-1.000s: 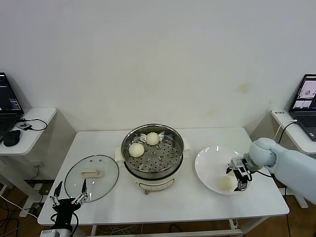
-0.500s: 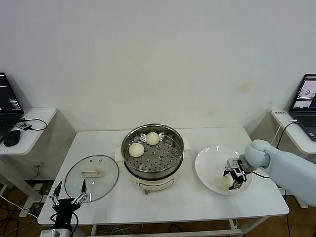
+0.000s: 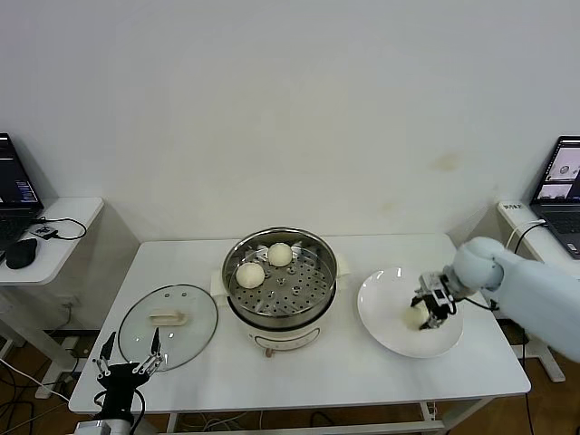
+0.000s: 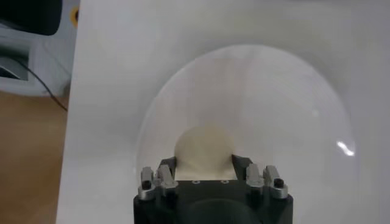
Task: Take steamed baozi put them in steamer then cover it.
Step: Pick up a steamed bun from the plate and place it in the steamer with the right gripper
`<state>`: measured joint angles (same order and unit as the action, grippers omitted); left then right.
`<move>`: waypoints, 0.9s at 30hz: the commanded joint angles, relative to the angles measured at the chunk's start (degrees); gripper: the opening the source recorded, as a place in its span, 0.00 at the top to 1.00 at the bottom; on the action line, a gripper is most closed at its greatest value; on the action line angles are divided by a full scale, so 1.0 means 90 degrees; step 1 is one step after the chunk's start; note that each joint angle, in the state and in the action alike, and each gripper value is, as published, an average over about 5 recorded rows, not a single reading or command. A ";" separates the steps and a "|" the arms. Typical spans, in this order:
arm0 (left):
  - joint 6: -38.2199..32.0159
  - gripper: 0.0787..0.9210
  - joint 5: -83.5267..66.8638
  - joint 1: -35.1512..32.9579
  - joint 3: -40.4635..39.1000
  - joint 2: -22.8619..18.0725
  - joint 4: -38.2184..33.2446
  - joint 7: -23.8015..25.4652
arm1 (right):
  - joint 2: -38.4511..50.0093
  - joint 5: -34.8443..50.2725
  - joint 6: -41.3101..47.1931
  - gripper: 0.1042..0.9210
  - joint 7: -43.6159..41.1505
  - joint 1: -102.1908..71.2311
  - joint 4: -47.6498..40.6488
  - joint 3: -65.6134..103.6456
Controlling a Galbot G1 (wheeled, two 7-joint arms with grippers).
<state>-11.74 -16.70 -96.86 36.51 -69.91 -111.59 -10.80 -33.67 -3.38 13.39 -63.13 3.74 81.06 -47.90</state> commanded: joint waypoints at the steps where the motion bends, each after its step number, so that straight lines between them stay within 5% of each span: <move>1: 0.0010 0.12 -0.0001 0.0004 -0.0001 0.0014 -0.0018 0.0000 | -0.0166 0.0893 0.0080 0.40 -0.0109 0.2172 0.0104 -0.0687; 16: -0.0005 0.12 -0.0016 0.0008 0.0034 -0.0007 -0.0036 -0.0011 | -0.2445 0.2308 0.0123 0.39 0.0689 0.3704 0.0239 -0.1796; 27: -0.0016 0.12 -0.0024 -0.0059 0.0139 -0.0066 -0.0095 -0.0025 | -0.3695 0.1743 -0.0849 0.39 0.0935 0.3098 0.0018 -0.2575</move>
<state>-11.86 -16.91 -97.34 37.66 -70.48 -112.36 -11.03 -56.30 13.42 11.65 -56.72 31.30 82.09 -64.86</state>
